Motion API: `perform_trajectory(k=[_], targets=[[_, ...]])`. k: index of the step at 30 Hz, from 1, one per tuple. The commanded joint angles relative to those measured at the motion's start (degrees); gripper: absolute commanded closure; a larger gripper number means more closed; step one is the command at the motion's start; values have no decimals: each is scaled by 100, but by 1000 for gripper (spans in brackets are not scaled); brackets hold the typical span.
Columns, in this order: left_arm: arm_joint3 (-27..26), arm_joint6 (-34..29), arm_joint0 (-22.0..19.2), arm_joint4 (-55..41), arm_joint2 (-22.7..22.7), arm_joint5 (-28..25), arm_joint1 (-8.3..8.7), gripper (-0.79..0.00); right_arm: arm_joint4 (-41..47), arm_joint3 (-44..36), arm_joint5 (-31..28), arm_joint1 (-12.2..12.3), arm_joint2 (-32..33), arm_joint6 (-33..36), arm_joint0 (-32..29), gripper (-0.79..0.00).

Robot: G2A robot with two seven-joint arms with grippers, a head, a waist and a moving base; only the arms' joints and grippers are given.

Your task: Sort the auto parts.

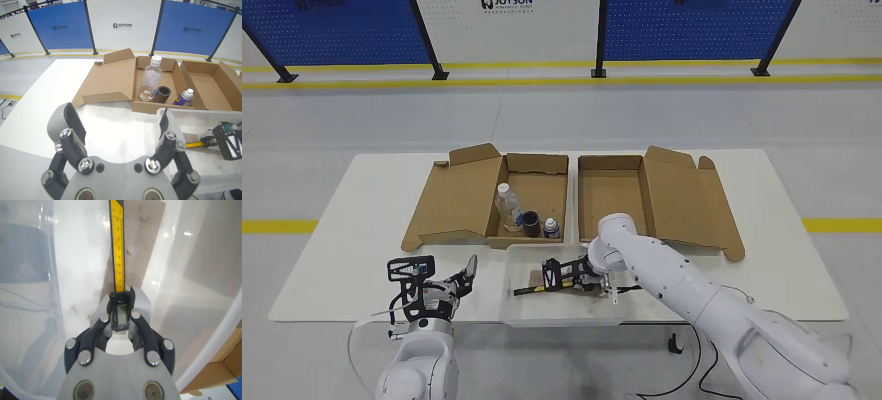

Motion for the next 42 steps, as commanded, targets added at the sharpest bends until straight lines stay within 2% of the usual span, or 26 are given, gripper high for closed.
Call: perform_trajectory(k=[1,12,14,17,22,32,42], targets=[[0,0,0,0,0,0,0,-785,18,-39,36,11,47,-27,-2,0],[0,0,0,0,0,0,0,-785,44,-277,134,147,308,-25,-120,0],[0,0,0,0,0,0,0,-785,99,-286,183,165,356,0,-152,-52],[0,0,0,0,0,0,0,-785,182,-273,274,182,410,54,-203,-203],[0,0,0,0,0,0,0,-785,196,-269,385,155,380,307,-196,-271],[0,0,0,0,0,0,0,-785,264,-65,448,40,268,481,-157,-320],[0,0,0,0,0,0,0,-785,221,241,508,-91,177,435,-70,-314]])
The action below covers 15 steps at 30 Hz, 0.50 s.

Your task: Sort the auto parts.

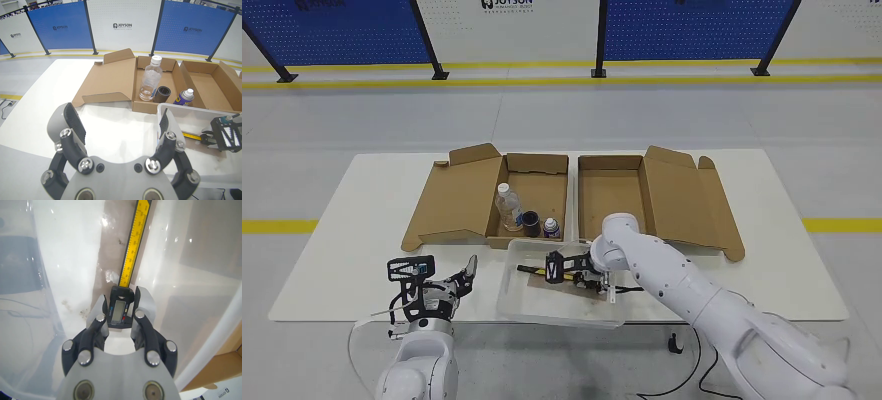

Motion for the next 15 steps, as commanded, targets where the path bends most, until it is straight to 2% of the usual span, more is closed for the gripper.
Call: perform_trajectory(k=[1,7,11,15], targets=[[0,0,0,0,0,0,0,-785,8,61,8,-31,-19,3,19,-314],[0,0,0,0,0,0,0,-785,58,216,-16,-126,-90,22,48,-317],[0,0,0,0,0,0,0,-785,82,329,-45,-184,-124,21,77,-283],[0,0,0,0,0,0,0,-785,106,435,-58,-237,-152,31,105,-99]])
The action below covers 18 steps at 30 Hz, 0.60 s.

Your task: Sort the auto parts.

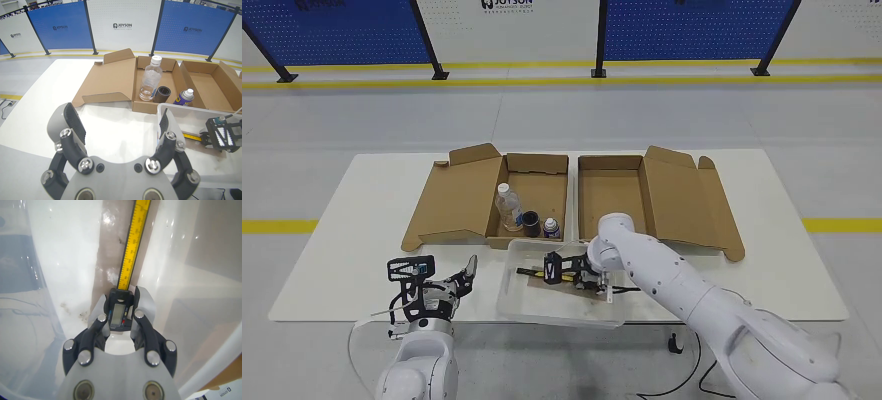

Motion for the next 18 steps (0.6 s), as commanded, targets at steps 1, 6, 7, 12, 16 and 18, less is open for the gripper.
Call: perform_trajectory(k=[1,6,7,12,16,18], targets=[[0,0,0,0,0,0,0,-785,17,51,-36,-26,-15,0,12,-52],[0,0,0,0,0,0,0,-785,12,140,-71,-78,-38,-36,43,0],[0,0,0,0,0,0,0,-785,12,142,-64,-85,-32,-64,52,0],[0,0,0,0,0,0,0,-785,4,75,-65,-93,15,-130,90,0],[0,0,0,0,0,0,0,-785,25,-41,-44,-65,94,-196,80,0],[0,0,0,0,0,0,0,-785,28,-114,-20,-42,142,-223,59,0]])
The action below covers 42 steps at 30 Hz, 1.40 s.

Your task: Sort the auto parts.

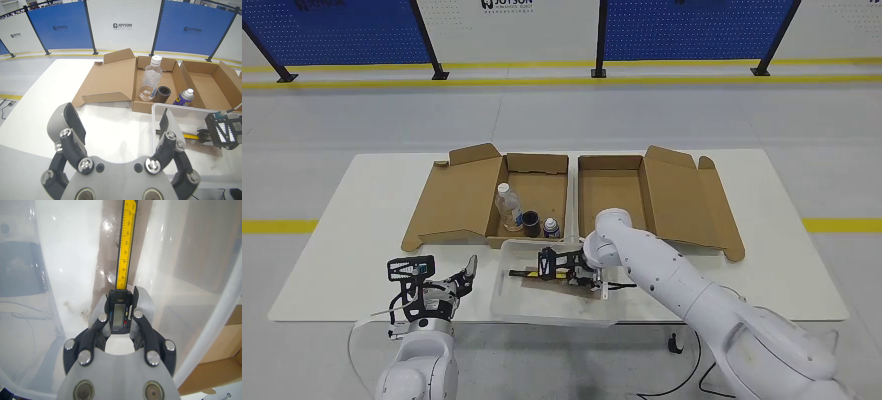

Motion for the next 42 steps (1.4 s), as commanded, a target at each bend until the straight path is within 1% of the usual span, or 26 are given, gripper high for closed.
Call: perform_trajectory(k=[1,14,21,30,36,42], targets=[[0,0,0,0,0,0,0,-785,18,-78,12,28,56,-33,-26,0],[0,0,0,0,0,0,0,-785,249,-639,88,305,521,26,-308,0],[0,0,0,0,0,0,0,-785,486,-944,3,455,791,-56,-511,0],[0,0,0,0,0,0,0,-785,779,-1159,-25,624,1124,-167,-736,0],[0,0,0,0,0,0,0,-785,831,-1298,-18,726,1275,-84,-848,0],[0,0,0,0,0,0,0,-785,1181,-1339,-78,794,1420,-142,-965,0]])
